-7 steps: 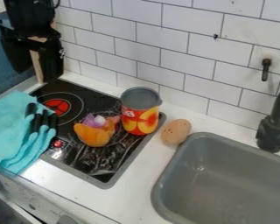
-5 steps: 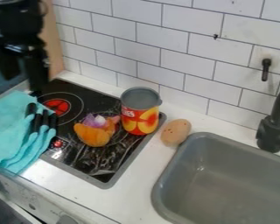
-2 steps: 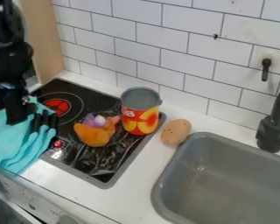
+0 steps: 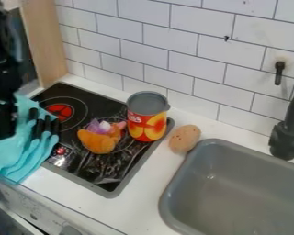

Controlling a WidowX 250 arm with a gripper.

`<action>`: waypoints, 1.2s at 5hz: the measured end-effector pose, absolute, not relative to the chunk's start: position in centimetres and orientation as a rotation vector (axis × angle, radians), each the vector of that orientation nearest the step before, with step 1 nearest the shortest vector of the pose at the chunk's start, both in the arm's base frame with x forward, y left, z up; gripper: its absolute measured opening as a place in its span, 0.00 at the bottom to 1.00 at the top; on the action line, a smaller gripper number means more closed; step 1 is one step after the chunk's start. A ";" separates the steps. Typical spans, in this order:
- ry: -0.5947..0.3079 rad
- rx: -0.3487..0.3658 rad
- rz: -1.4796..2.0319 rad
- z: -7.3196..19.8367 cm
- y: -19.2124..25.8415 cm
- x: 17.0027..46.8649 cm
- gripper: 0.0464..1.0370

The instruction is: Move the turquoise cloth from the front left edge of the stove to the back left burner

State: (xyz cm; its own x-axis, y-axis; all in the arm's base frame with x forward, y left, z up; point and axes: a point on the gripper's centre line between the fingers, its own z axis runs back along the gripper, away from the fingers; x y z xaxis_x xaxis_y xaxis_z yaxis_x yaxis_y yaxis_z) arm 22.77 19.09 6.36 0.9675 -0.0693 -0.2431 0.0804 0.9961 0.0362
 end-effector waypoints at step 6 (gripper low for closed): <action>0.213 -0.002 -0.176 3.4 20.0 32.2 0.97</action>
State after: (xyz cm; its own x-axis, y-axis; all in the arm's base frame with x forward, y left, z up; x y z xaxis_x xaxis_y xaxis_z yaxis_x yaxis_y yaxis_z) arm 32.17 20.03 3.45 0.9621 -0.1739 -0.2102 0.1735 0.9846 -0.0201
